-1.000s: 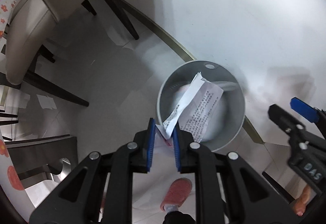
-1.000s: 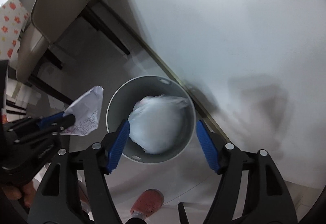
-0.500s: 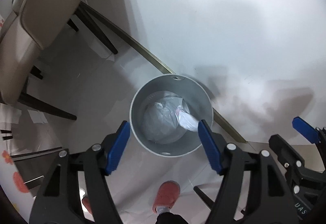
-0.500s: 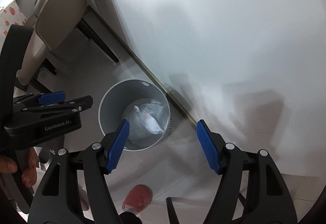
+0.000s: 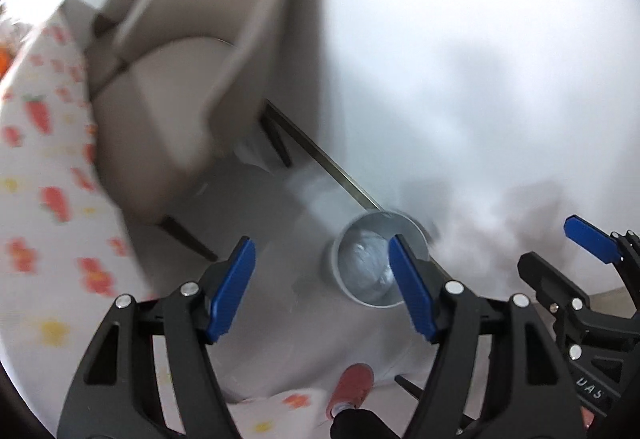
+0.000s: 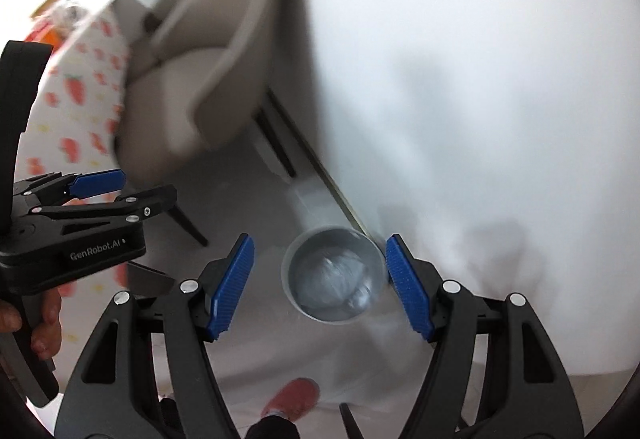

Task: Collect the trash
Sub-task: 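Swing both tools back over the table toward the clear plastic tray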

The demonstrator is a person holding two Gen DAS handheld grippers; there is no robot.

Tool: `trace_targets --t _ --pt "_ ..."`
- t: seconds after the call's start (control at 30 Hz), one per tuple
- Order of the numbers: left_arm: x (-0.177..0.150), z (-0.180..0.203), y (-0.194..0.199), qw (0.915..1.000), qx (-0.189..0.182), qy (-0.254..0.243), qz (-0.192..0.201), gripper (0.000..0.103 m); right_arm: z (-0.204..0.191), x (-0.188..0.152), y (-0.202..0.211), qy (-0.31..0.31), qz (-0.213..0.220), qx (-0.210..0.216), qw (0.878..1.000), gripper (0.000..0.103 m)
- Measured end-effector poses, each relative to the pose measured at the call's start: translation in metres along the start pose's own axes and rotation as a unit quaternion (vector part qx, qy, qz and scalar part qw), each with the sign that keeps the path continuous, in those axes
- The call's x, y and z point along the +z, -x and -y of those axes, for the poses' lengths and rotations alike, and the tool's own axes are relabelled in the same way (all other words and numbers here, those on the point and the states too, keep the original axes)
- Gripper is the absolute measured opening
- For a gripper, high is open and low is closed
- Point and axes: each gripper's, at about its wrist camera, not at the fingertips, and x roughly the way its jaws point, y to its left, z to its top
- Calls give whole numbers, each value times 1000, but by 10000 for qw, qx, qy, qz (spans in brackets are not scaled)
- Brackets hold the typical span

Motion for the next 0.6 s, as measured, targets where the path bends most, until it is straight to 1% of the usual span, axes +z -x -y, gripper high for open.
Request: trace_targets --t 0.13,0.23,0.37,0.43,0.53,0.6 --pt "0 -65 66 9988 104 408 258 69 -62 27 40 445 240 312 9982 66" --pt "-13 -121 111 9966 276 675 371 69 -118 37 66 752 341 694 9942 66" --pt "-45 -196 165 9918 675 987 458 69 -196 39 91 1122 358 1230 9854 66" --pt "-65 -235 190 9879 880 1194 458 69 -243 38 103 1334 351 1483 9793 66" --pt "-100 -295 223 9803 1126 1561 445 69 -308 31 121 1647 289 1859 9682 66" --pt "-122 -331 245 9748 1282 1776 428 69 -356 29 130 1862 285 2021 9611 66"
